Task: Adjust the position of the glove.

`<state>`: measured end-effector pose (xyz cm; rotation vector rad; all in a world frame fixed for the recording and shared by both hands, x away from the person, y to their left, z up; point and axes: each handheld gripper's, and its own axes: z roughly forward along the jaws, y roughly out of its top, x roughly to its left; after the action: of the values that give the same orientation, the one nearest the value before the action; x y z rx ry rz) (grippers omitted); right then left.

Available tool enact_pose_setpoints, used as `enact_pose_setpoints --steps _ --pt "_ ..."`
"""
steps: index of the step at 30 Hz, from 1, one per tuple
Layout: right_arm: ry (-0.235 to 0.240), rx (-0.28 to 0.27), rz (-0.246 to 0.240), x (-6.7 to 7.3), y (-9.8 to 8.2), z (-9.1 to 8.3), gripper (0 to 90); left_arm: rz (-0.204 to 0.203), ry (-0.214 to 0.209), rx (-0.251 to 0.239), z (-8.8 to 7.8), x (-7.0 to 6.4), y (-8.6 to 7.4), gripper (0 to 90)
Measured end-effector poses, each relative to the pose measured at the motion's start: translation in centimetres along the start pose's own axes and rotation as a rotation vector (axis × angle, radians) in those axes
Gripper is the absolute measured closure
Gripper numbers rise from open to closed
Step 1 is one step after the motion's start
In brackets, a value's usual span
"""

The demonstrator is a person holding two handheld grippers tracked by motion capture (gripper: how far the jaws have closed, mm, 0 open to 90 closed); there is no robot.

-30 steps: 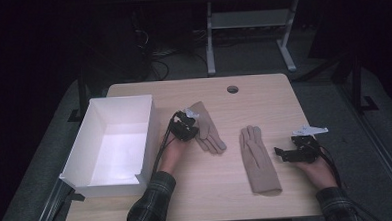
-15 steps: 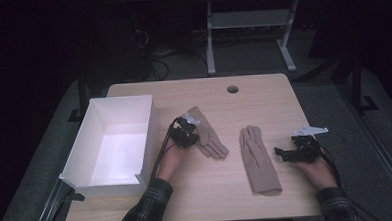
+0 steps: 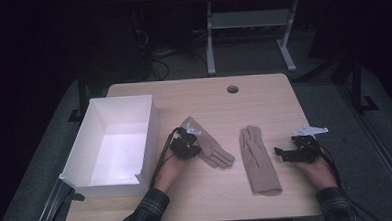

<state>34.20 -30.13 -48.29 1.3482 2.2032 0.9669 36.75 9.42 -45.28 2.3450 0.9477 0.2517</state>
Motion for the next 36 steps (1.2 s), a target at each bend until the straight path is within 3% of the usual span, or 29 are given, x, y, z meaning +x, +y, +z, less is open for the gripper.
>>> enact_pose_setpoints --steps 6,11,13,19,22,26,31,36 --pt "0.000 0.000 0.000 0.0 0.0 0.0 15.1 0.052 -0.035 0.021 -0.8 -1.6 -0.9 89.9" --pt "0.000 0.000 0.000 0.0 0.0 0.0 15.1 0.058 -0.076 0.023 -1.3 -2.6 -1.3 89.8" --pt "0.000 0.001 0.000 0.0 0.0 0.0 15.0 0.065 -0.072 0.013 -1.6 -2.6 -1.3 89.8" --pt "0.000 0.000 0.000 0.0 0.0 0.0 15.1 0.035 0.010 -0.036 -1.9 -1.0 -0.1 89.8" --pt "0.000 0.000 0.000 0.0 0.0 0.0 15.1 0.018 0.086 -0.045 -1.3 0.3 0.4 89.8" --pt "0.000 0.000 0.000 0.0 0.0 0.0 15.1 -0.022 0.138 -0.032 -0.5 1.8 0.6 89.8" --pt "0.000 0.000 0.000 0.0 0.0 0.0 15.1 -0.062 0.147 -0.017 0.0 2.9 0.4 89.8" --pt "0.000 0.000 0.000 0.0 0.0 0.0 15.1 -0.039 0.157 0.007 0.0 2.0 0.1 89.8"
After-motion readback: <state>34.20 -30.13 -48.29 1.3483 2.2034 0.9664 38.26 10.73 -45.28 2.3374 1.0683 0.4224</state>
